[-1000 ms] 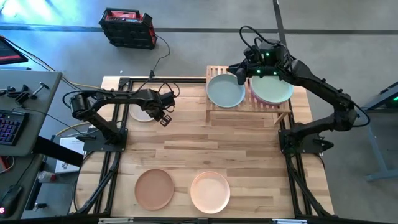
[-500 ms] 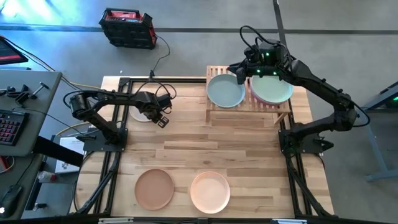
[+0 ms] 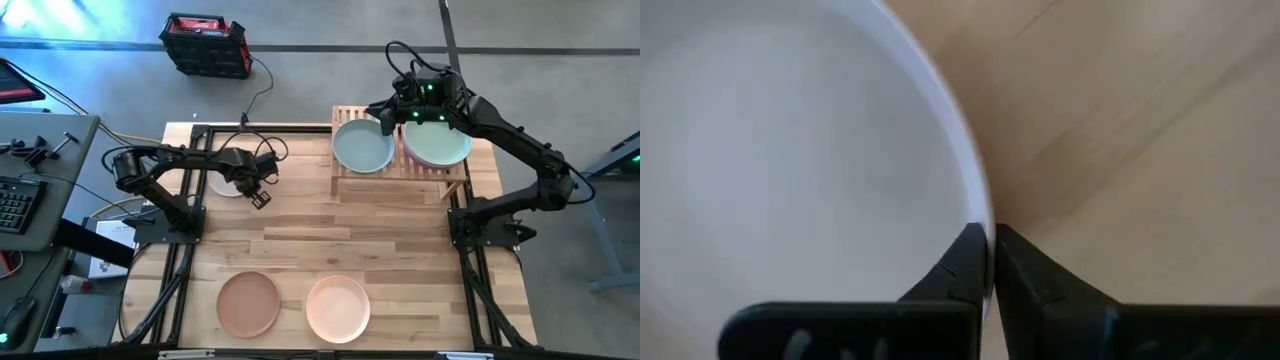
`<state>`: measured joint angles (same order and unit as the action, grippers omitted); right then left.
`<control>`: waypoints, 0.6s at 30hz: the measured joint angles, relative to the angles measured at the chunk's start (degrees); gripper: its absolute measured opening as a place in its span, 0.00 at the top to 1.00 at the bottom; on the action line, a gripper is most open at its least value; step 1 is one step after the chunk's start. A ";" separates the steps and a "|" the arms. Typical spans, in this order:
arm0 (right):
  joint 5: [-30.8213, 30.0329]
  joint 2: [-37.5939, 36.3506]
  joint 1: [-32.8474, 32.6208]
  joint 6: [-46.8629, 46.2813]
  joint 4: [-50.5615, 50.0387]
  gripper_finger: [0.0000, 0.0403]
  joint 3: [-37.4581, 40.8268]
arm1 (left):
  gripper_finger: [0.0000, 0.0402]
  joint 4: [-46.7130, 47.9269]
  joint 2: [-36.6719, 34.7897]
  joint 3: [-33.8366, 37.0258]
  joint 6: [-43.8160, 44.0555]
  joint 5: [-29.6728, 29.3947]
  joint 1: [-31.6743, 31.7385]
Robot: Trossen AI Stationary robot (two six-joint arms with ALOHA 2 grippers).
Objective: Place and stack plates onto a shelf
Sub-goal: Stack the gray plate on top of the light blue plate on the shelf
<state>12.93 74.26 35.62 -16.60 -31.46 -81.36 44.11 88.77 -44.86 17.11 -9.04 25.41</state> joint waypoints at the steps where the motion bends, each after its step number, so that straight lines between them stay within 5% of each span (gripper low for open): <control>1: 0.00 0.00 0.00 -0.11 0.02 0.80 0.00 | 0.99 0.57 0.00 -0.56 -0.73 0.04 -0.24; 18: -0.94 0.00 0.00 -1.35 0.02 0.80 0.00 | 1.00 13.54 0.01 -18.38 -16.92 -4.75 -4.78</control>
<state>11.99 74.26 35.62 -17.96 -31.44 -81.36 57.65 88.78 -63.24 0.19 -13.79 20.62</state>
